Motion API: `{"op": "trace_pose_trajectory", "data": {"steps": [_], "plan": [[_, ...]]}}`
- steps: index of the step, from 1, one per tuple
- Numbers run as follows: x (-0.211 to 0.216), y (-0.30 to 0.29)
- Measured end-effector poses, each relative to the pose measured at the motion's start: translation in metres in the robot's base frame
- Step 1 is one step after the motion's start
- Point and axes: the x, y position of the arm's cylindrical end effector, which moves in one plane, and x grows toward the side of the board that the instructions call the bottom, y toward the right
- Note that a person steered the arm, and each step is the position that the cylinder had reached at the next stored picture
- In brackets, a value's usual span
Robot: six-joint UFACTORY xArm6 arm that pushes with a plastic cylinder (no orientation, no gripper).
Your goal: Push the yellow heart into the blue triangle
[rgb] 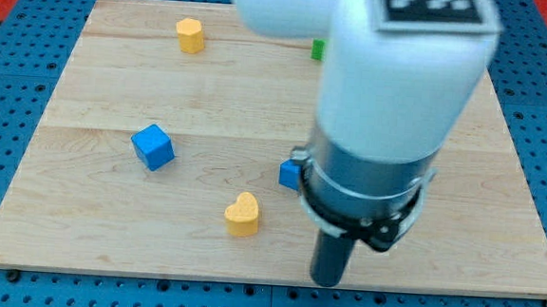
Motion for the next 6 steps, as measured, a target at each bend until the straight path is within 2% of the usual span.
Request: {"op": "trace_pose_trajectory", "data": {"steps": [2, 3, 4, 5, 6], "plan": [[-0.051, -0.115], [-0.087, -0.117], [-0.090, -0.081], [-0.088, -0.051], [-0.061, -0.068]]}}
